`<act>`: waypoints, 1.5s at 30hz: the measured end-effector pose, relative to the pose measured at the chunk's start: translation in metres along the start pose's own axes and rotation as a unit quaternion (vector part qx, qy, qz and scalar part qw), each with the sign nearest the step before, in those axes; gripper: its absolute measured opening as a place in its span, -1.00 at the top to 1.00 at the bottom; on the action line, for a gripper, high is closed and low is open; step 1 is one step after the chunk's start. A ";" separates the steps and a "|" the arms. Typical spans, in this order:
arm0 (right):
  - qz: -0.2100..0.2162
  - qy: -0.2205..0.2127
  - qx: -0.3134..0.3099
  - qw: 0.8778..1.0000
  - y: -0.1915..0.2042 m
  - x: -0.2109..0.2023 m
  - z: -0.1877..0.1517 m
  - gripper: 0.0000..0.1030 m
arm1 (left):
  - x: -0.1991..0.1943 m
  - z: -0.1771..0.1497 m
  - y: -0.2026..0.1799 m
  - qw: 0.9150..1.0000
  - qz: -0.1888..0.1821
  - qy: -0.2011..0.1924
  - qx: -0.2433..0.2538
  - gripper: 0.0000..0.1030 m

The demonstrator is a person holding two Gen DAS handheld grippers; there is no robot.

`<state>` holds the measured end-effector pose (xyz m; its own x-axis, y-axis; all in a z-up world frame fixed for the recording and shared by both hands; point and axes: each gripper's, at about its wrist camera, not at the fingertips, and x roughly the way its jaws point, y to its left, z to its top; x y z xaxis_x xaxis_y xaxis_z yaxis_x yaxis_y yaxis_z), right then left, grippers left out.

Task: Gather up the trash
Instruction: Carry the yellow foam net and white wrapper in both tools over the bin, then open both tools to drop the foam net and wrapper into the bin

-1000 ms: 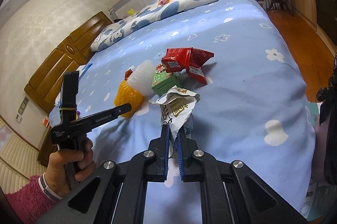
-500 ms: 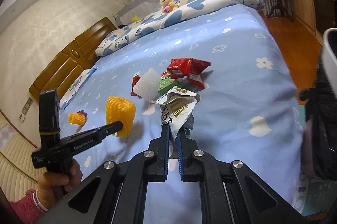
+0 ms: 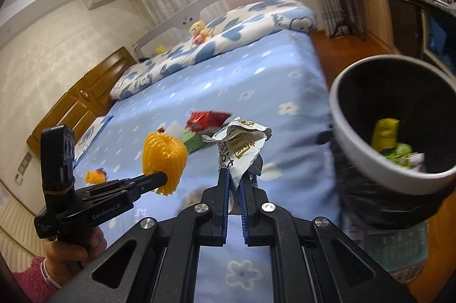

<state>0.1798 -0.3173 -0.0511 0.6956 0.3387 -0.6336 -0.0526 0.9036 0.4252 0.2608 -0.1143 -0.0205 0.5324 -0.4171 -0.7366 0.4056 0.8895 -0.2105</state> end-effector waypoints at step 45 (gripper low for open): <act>-0.110 -0.040 0.077 0.990 -0.139 -0.068 0.041 0.86 | 0.118 0.100 -0.155 0.986 -0.073 0.044 0.147 0.77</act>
<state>0.1688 -0.4770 -0.0403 0.7325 0.1110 -0.6717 0.2121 0.9003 0.3802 0.3351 -0.3205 -0.0104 0.3919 -0.5067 -0.7679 0.6771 0.7239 -0.1321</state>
